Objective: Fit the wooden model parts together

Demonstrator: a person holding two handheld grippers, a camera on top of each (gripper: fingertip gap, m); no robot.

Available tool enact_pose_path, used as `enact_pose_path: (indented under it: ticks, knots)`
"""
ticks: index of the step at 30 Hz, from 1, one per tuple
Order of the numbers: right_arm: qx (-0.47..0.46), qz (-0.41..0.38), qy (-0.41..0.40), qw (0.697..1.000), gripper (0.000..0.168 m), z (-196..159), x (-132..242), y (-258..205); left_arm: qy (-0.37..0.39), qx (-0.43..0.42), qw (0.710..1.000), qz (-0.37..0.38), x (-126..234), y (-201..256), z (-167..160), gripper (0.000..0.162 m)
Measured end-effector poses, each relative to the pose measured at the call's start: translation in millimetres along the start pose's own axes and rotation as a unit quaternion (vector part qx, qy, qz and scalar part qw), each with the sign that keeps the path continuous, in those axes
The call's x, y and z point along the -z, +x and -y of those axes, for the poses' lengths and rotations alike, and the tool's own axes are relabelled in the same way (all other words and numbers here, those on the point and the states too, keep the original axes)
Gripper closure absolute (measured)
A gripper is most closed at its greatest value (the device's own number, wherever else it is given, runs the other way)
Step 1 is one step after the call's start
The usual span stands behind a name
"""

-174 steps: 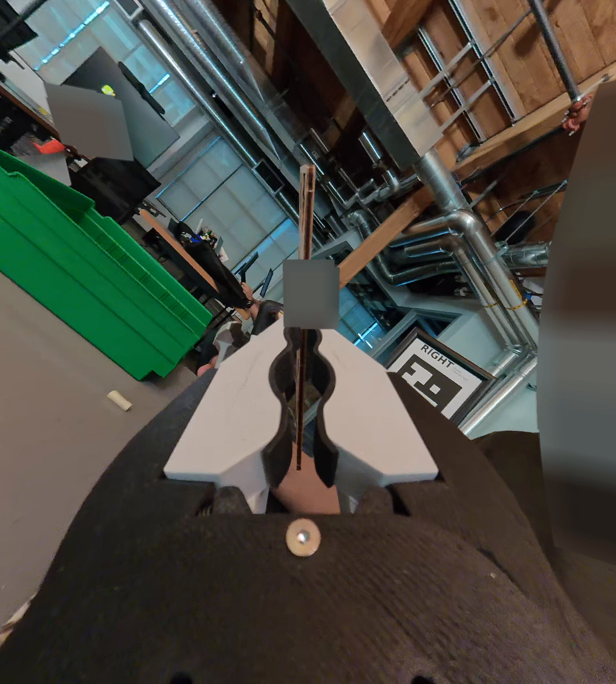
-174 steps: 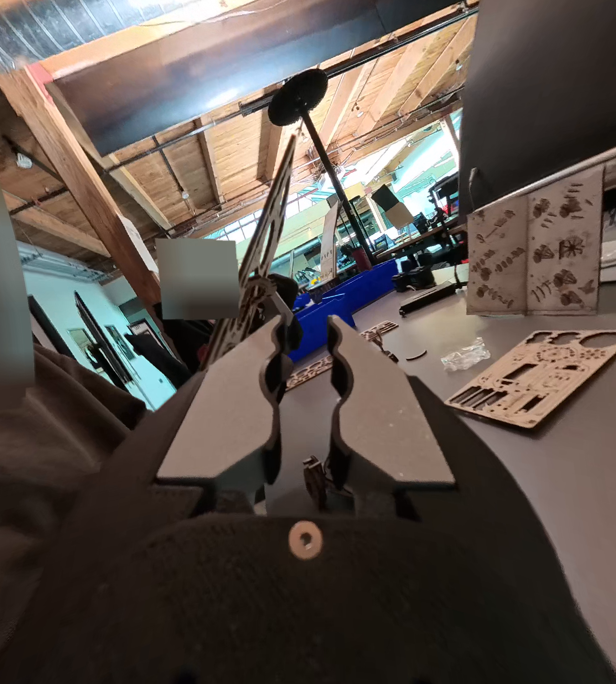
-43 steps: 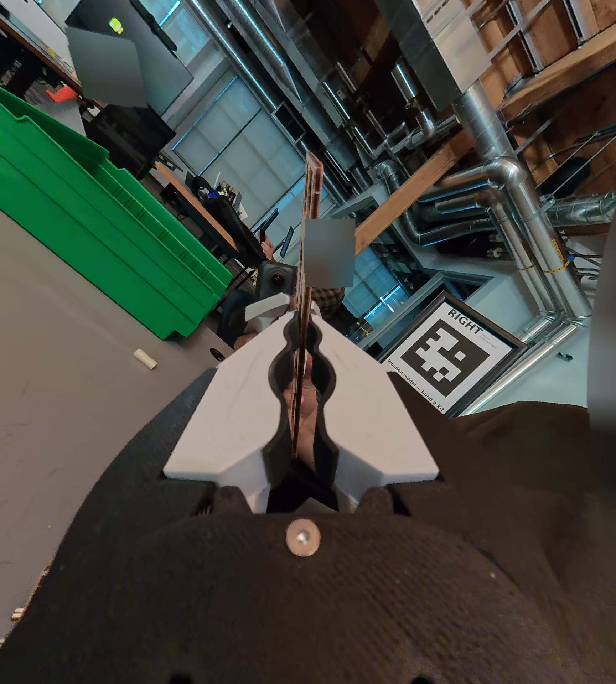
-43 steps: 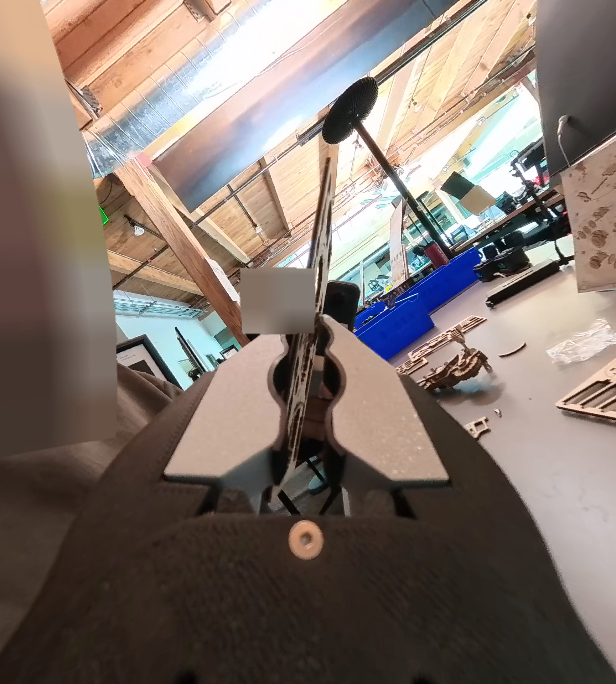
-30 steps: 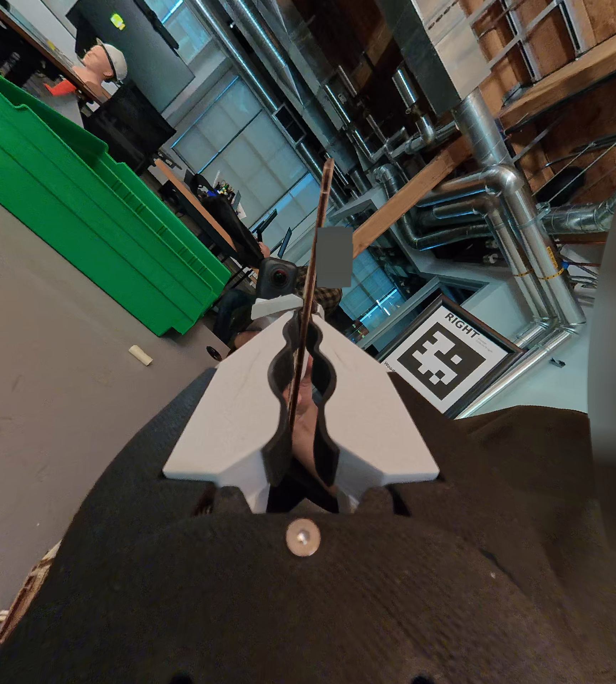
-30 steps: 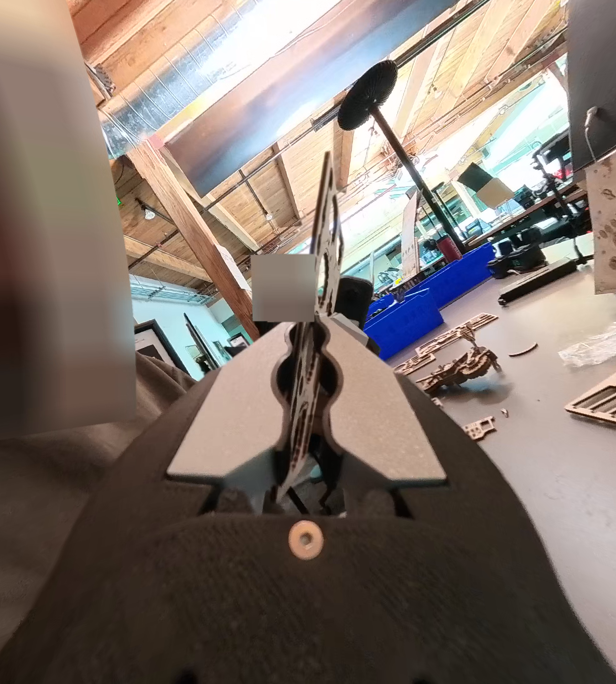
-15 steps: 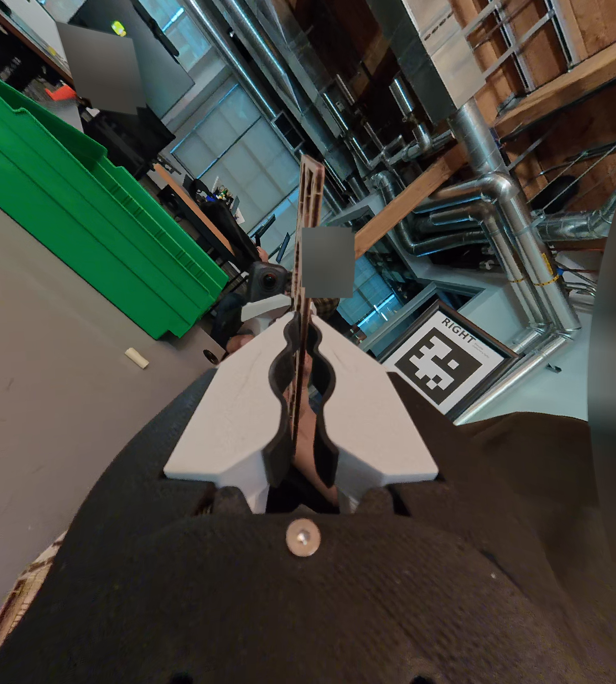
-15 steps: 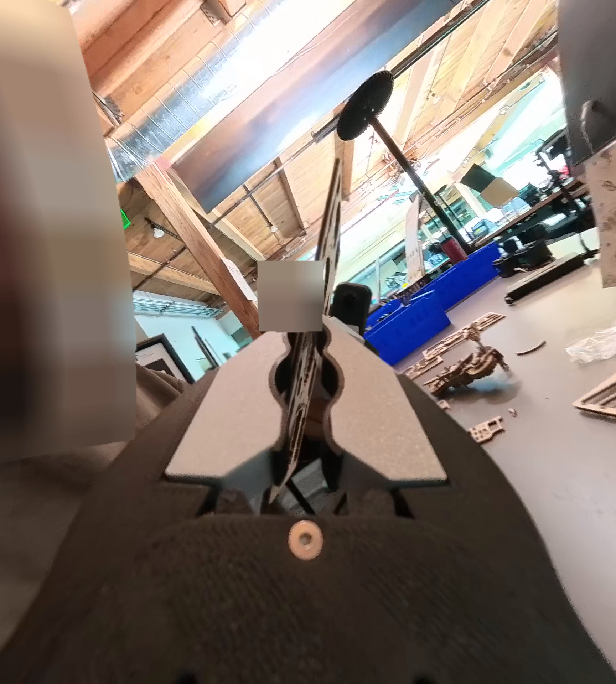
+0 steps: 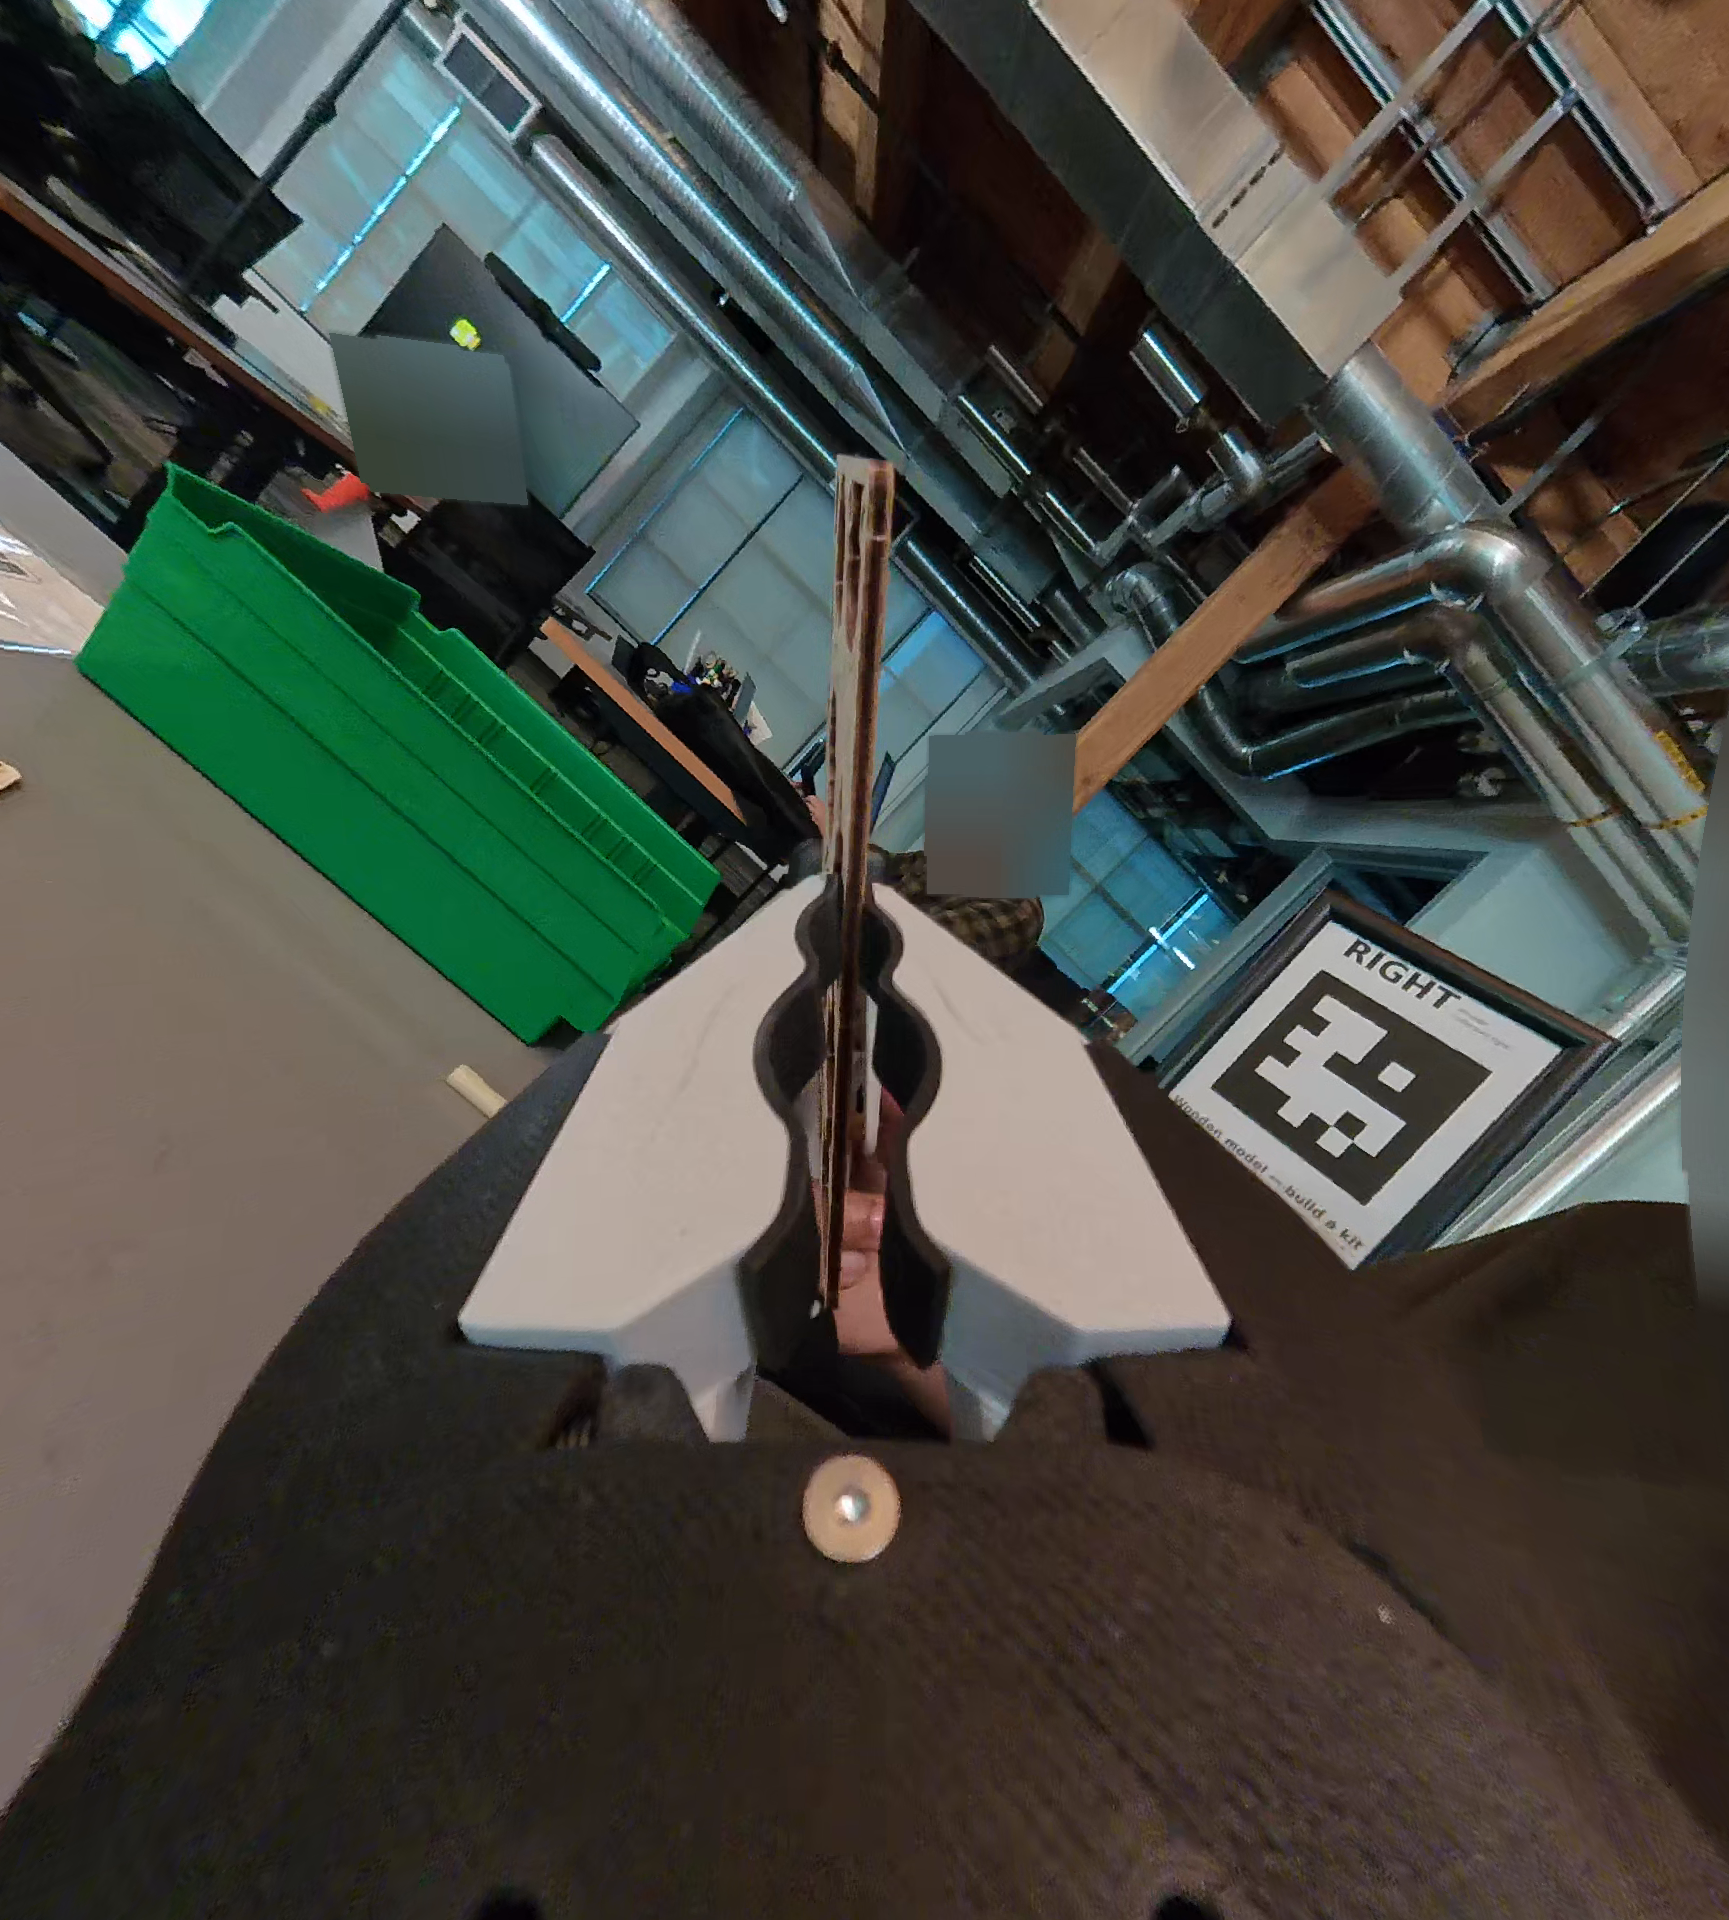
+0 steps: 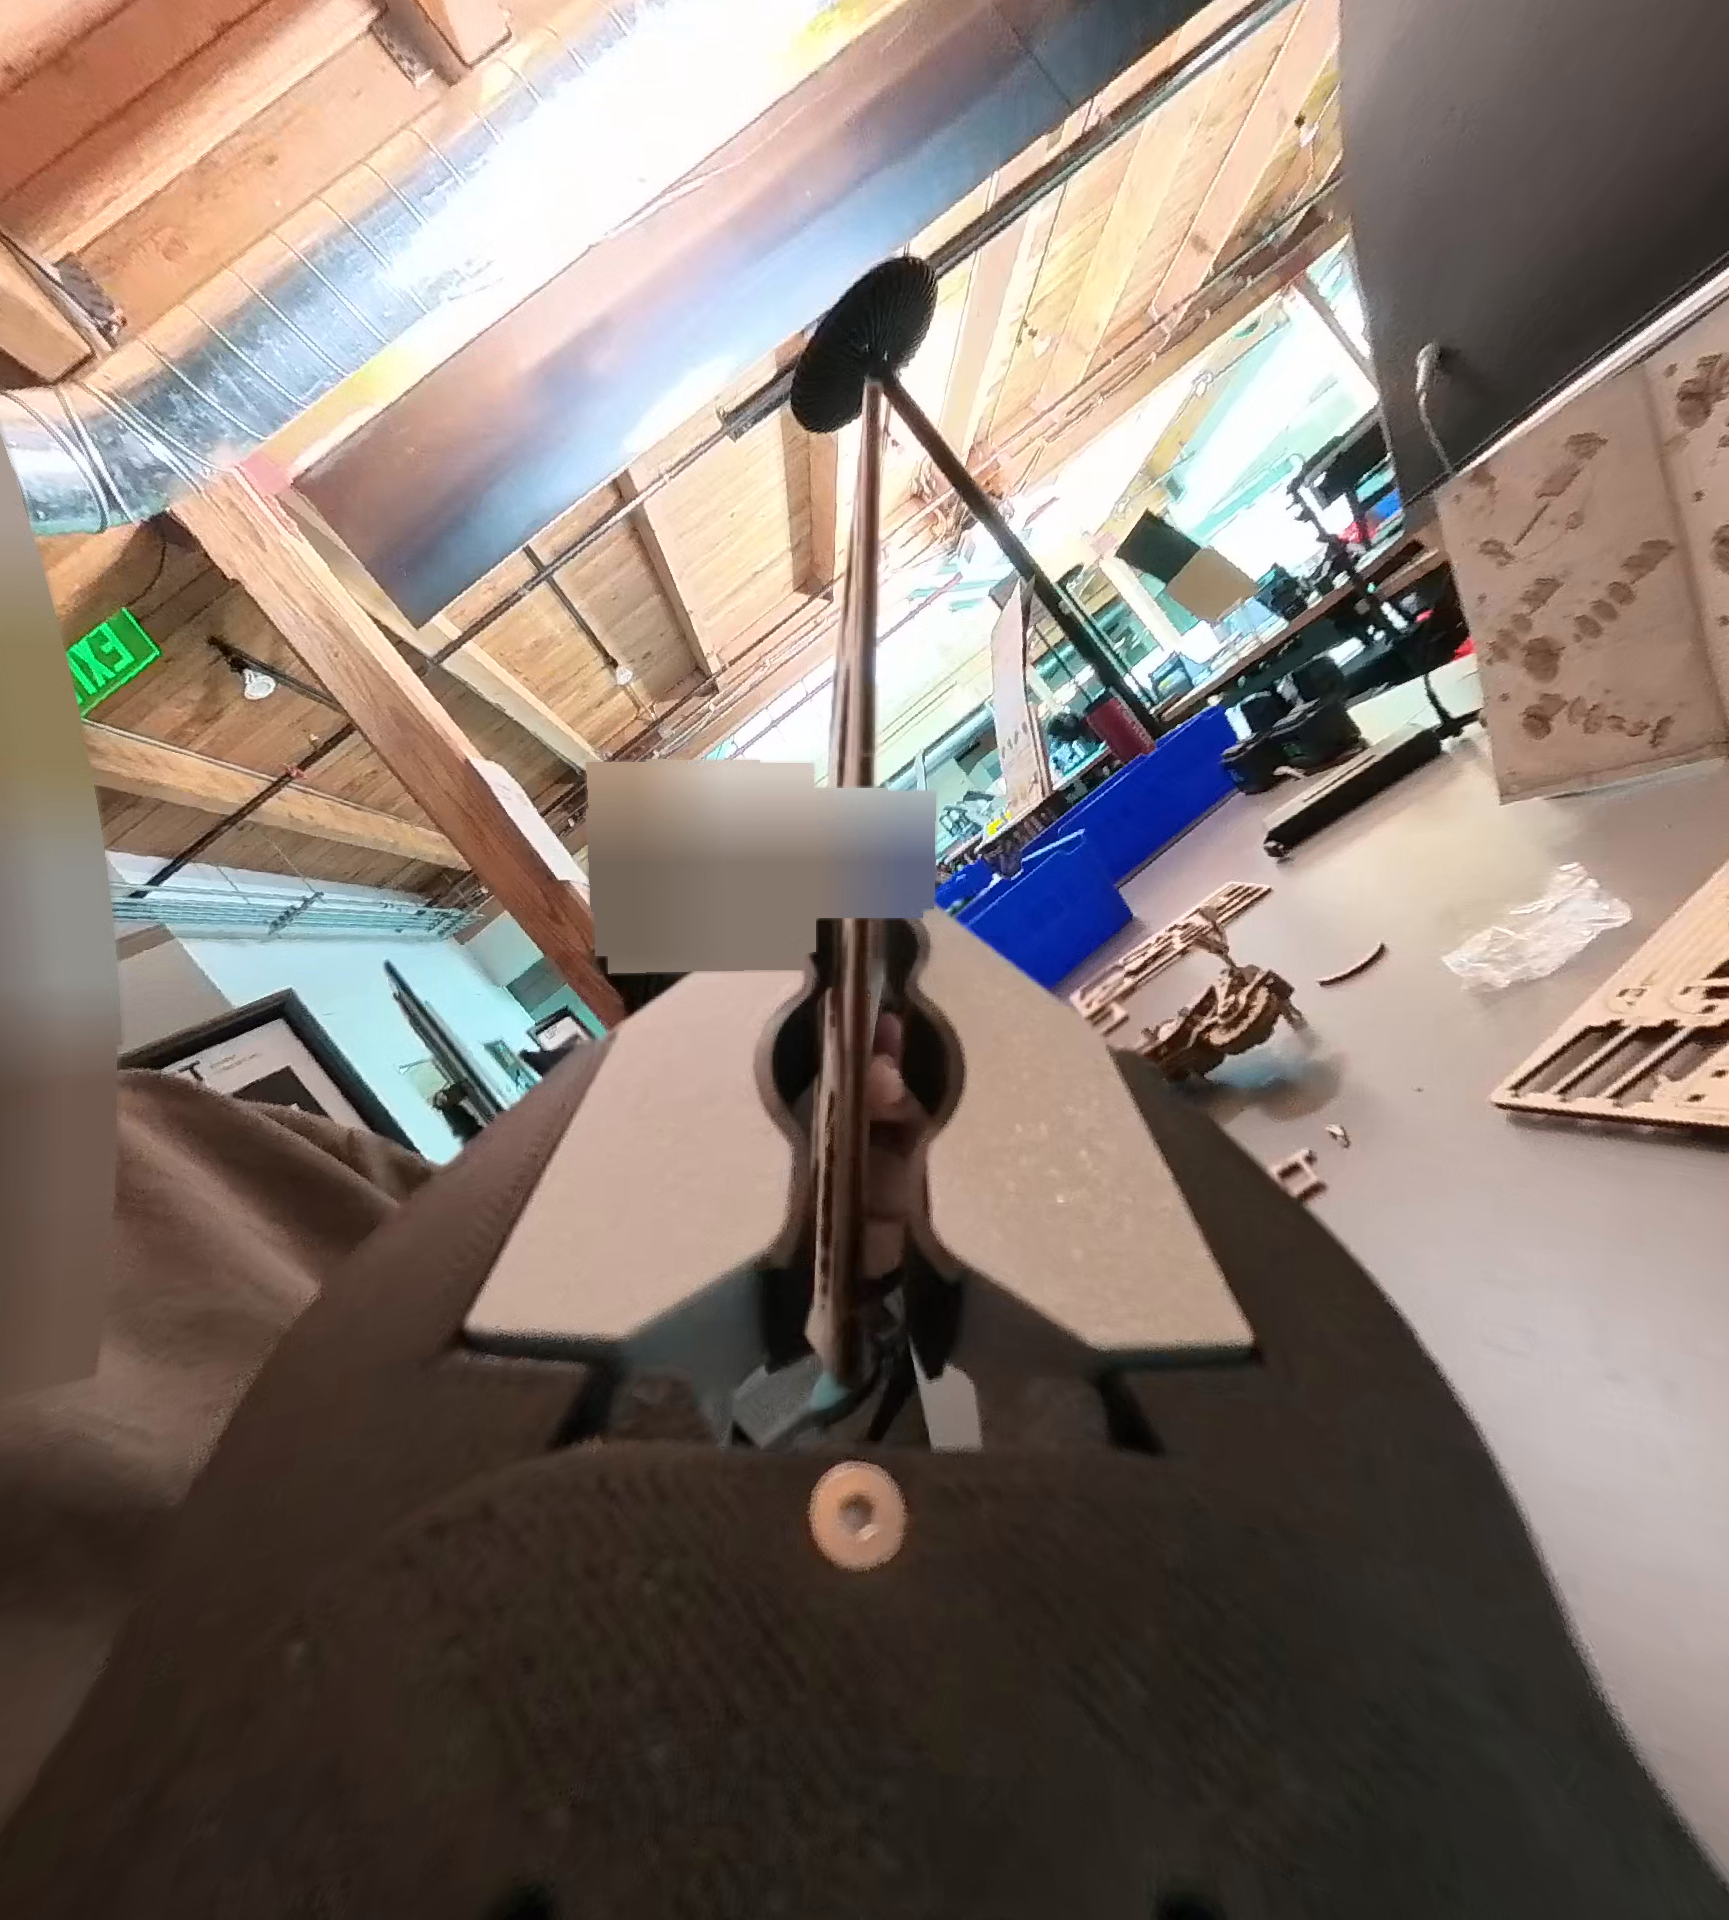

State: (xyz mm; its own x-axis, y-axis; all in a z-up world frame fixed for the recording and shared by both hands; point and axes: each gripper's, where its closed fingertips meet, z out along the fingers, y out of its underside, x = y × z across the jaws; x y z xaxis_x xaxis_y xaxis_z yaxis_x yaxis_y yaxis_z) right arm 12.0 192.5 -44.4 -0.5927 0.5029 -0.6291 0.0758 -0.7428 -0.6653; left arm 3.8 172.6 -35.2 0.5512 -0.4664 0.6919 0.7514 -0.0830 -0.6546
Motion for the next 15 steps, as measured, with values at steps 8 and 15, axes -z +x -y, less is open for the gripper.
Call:
enact_pose_path:
  ticks: [8,15]
  knots:
    - [0.000,0.021,0.019,1.000,0.168,4.4,1.1,-8.1,-0.001,-0.008,1.000,0.000,-2.3,2.6,-2.7,0.162]
    - [0.012,0.016,0.026,0.999,0.168,6.4,1.3,-8.4,-0.009,0.005,1.000,-0.012,-2.9,5.2,-7.2,0.162]
